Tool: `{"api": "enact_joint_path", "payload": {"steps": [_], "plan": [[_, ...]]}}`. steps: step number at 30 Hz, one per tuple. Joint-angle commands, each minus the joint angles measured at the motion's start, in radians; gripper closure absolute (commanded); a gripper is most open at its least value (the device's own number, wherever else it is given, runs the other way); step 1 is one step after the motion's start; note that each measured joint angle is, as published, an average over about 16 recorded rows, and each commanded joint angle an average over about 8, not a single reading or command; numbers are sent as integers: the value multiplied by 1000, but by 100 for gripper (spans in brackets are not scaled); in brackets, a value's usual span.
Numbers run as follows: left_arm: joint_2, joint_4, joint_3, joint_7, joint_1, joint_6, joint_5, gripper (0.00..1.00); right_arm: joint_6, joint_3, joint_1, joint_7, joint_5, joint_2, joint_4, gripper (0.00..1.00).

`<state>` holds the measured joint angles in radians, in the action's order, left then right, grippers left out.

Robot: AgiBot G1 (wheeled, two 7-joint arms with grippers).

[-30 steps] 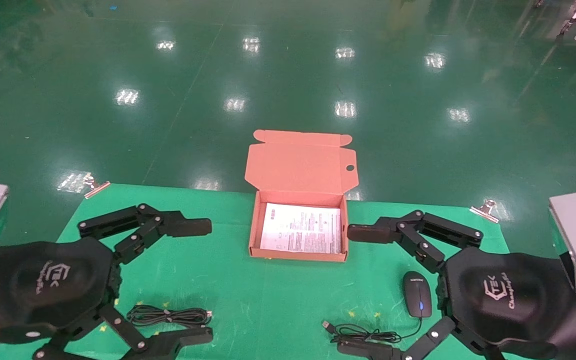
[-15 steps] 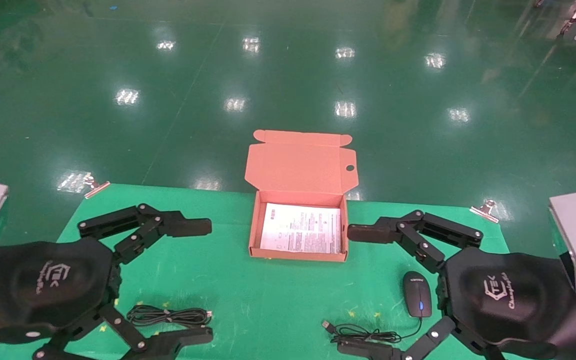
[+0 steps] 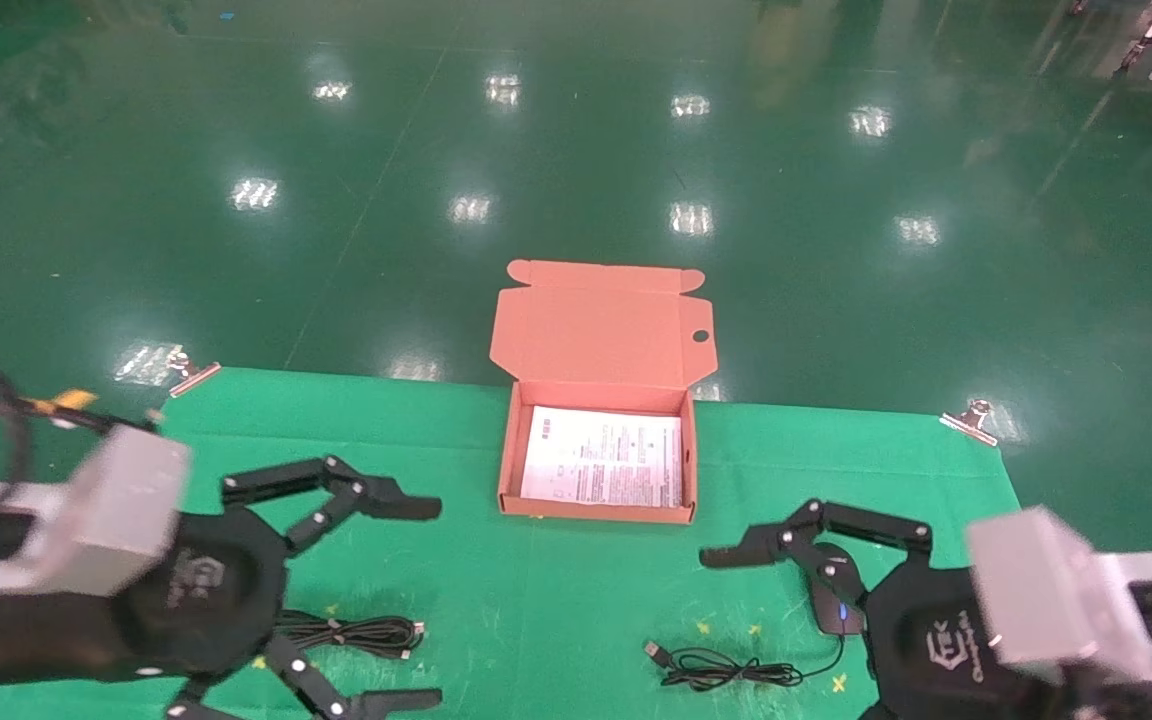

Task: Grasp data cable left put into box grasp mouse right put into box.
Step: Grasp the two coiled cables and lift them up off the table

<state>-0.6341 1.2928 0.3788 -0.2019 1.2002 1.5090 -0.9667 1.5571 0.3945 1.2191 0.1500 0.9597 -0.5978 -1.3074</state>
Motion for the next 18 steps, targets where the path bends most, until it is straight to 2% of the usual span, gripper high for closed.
{"api": "enact_joint_path", "payload": {"steps": [1, 5, 12, 18], "plan": [[-7, 2, 24, -4, 34, 8, -55, 0, 16, 24, 37, -6, 58, 1, -7, 0], [-40, -4, 84, 17, 99, 16, -204, 0, 28, 138, 135, -37, 187, -15, -16, 0], [-98, 20, 201, 48, 186, -2, -510, 0, 32, 394, 305, -90, 396, -74, -6, 0], [-149, 39, 292, 54, 215, -38, -752, 0, 25, 580, 395, -116, 551, -144, 16, 0]]}}
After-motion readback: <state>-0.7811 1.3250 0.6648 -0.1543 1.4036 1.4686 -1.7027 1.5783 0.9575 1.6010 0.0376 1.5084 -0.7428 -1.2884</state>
